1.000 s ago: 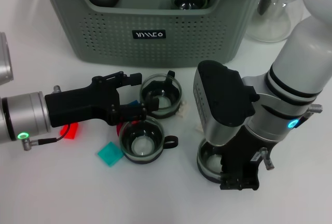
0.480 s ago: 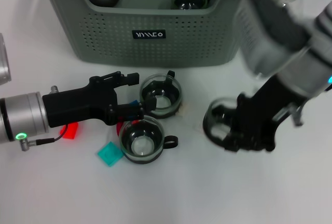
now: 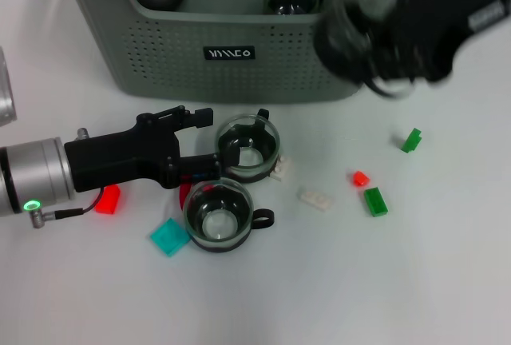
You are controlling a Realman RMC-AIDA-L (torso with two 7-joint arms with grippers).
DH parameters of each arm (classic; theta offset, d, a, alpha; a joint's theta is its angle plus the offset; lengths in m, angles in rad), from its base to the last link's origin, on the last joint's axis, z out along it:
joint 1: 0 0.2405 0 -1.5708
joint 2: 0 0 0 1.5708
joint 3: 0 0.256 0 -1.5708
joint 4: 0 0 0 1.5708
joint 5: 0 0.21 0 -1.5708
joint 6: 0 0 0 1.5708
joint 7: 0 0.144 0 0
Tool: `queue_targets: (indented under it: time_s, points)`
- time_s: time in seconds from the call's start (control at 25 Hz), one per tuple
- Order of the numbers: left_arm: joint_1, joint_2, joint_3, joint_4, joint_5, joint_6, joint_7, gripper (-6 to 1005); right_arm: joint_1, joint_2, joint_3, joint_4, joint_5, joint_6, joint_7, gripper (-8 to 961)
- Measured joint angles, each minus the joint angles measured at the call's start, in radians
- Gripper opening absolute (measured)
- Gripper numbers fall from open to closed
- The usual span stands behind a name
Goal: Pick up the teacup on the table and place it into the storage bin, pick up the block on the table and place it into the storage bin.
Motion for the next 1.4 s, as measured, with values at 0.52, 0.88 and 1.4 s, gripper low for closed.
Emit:
queue_targets:
  time_s: [0.52,0.88,1.4]
  points:
    - [-0.018,0.004,0.001,0.0,-0.002,0.001,0.0,860,0.229,-0.055,0.087,0.292,0.06,0.546,0.108,57]
    - [-0.018,0.006,0.003,0.0,-0.003,-0.001,0.0,860,0.368,0.006,-0.091,0.688,-0.261,1.025,0.104,58]
    - [-0.019,0.007,0.002,0.0,-0.001,-0.005,0.0,859,0.38,0.062,-0.126,0.847,-0.366,1.206,0.11,57]
